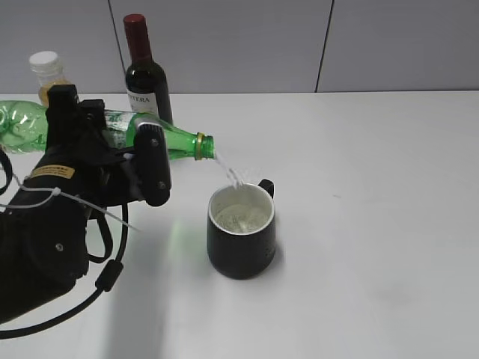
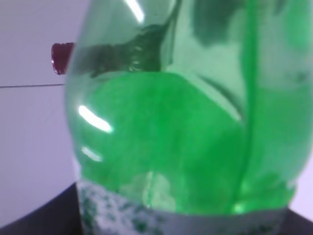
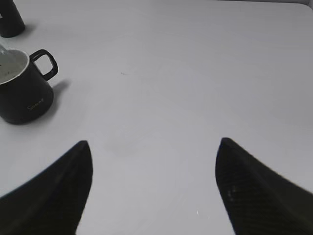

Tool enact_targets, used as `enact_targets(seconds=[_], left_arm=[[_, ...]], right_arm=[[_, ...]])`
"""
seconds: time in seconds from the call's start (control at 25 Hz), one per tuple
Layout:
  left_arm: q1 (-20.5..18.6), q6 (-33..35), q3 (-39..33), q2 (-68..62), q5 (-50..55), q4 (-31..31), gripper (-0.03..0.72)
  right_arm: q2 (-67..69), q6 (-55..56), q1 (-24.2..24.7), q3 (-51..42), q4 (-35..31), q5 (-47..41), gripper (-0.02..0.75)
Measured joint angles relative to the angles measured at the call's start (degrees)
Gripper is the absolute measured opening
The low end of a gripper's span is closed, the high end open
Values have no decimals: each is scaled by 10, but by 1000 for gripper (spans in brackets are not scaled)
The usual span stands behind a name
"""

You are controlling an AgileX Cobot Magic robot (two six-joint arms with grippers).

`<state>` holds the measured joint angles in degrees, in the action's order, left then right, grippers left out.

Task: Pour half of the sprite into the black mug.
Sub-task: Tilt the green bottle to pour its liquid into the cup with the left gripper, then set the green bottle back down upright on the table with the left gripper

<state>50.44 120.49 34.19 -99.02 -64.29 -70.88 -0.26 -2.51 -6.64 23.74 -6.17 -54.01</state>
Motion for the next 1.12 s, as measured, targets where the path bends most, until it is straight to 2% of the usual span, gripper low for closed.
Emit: enact_targets(seconds=[0.2, 0.44, 0.64, 0.92, 1.12], left_arm=[[0, -16, 0, 0, 2, 0, 457], [0, -118, 0, 0, 3, 6, 457], [0, -284, 0, 0, 4, 38, 457], [0, -555, 0, 0, 5, 81, 457], [-19, -740, 0, 0, 41, 181, 457]], right_arm=[[0, 0, 0, 0, 0, 0, 593], [0, 0, 0, 0, 0, 0, 593], [0, 0, 0, 0, 0, 0, 591], [0, 0, 0, 0, 0, 0, 591], [0, 0, 0, 0, 0, 0, 593]])
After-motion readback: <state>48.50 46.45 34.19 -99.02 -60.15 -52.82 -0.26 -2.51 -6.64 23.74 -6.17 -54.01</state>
